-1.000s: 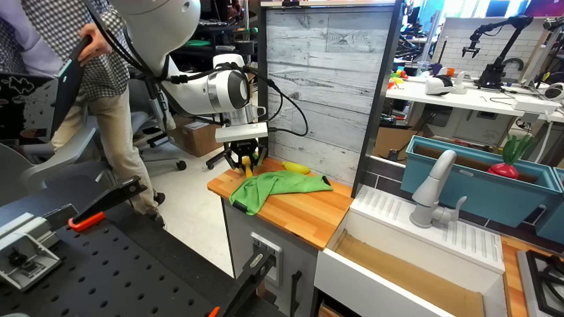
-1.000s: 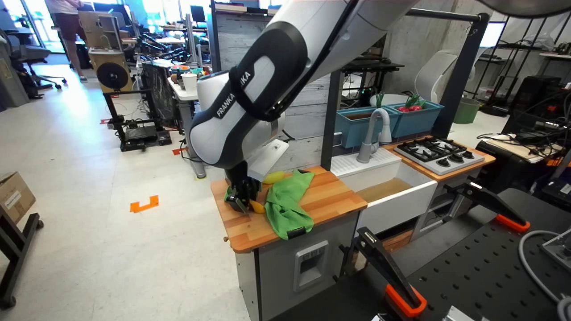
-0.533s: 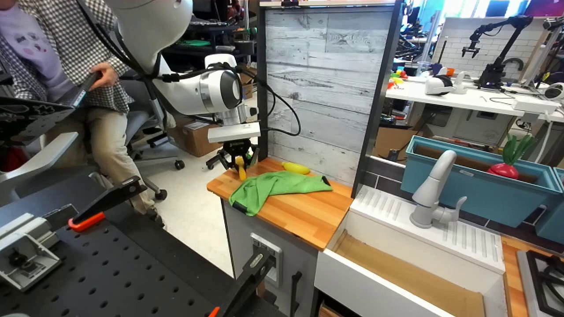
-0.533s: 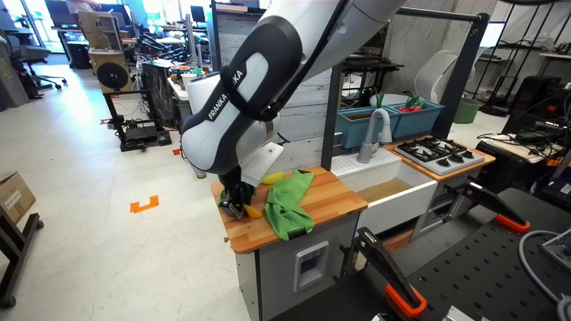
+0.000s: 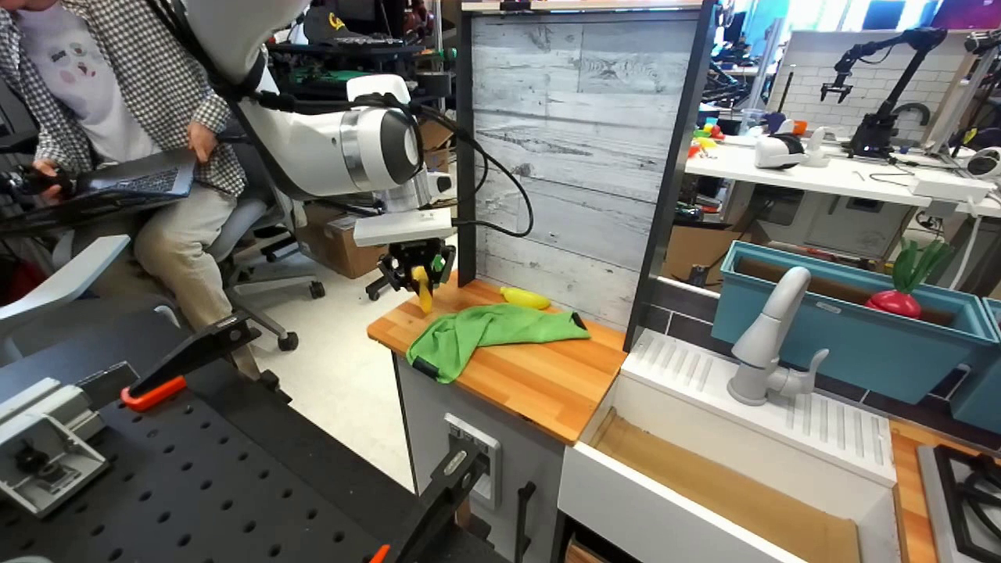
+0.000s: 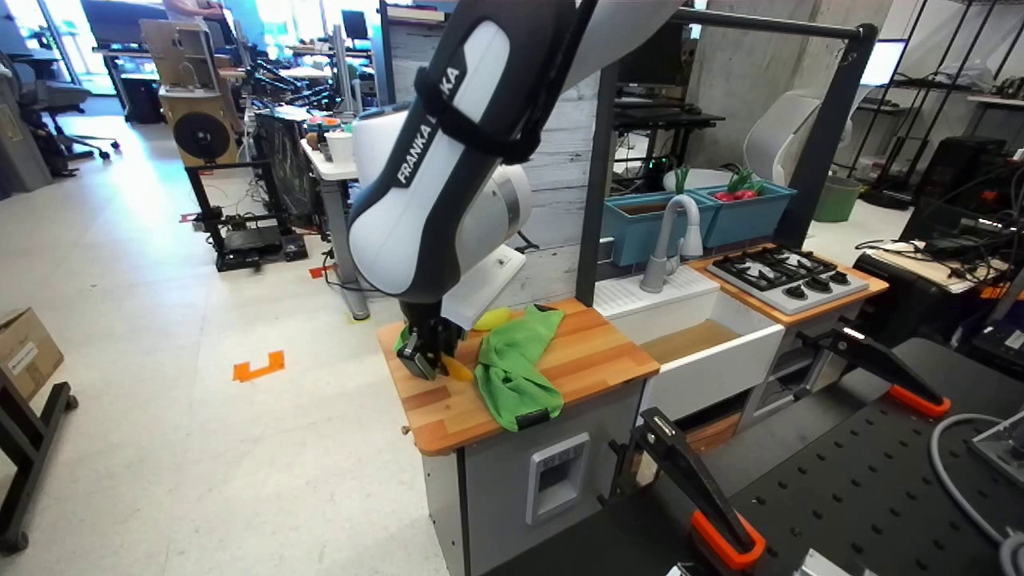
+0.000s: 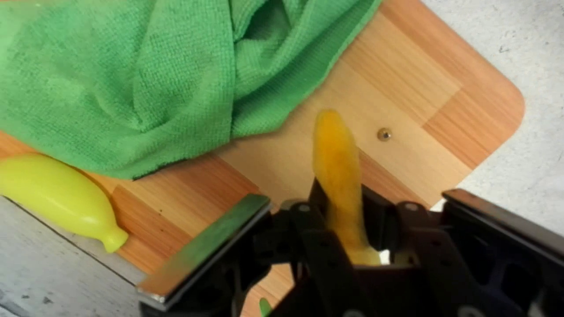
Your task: Move the carrot plushie to the right
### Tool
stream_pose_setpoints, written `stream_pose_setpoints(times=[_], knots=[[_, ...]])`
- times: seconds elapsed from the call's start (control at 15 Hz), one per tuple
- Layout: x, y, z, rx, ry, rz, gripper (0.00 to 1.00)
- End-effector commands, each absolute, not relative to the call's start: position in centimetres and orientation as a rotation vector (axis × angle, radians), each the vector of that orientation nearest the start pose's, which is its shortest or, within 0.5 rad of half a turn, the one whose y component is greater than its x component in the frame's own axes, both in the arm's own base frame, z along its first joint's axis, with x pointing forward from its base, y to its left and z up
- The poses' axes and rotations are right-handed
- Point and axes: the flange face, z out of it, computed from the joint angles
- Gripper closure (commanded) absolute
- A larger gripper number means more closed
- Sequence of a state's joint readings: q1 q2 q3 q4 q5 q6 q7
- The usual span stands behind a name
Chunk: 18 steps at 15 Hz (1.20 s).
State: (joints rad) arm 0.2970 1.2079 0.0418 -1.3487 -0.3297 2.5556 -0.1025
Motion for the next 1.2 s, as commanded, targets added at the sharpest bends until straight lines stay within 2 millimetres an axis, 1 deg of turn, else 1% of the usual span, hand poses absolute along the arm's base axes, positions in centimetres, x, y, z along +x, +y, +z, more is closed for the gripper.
stream_pose_setpoints(times=[0.0,0.27,0.4,0.53,0.73,0.8,1.07,1.13], knots=[[63.4,19.4,2.0,-3.12,-1.011,-0.083,0.97],[61.8,14.2,4.1,-3.127,-0.901,-0.119,0.97],[61.2,11.2,4.6,-3.131,-0.836,-0.125,0.97],[60.9,7.9,4.9,-3.14,-0.748,-0.117,0.97],[61.2,3.0,4.5,-3.141,-0.62,-0.075,0.97],[61.6,1.8,4.2,-3.137,-0.59,-0.06,0.97],[62.8,-2.4,2.6,-3.107,-0.489,0.002,0.97],[63.0,-3.0,2.0,-3.096,-0.475,0.022,0.97]])
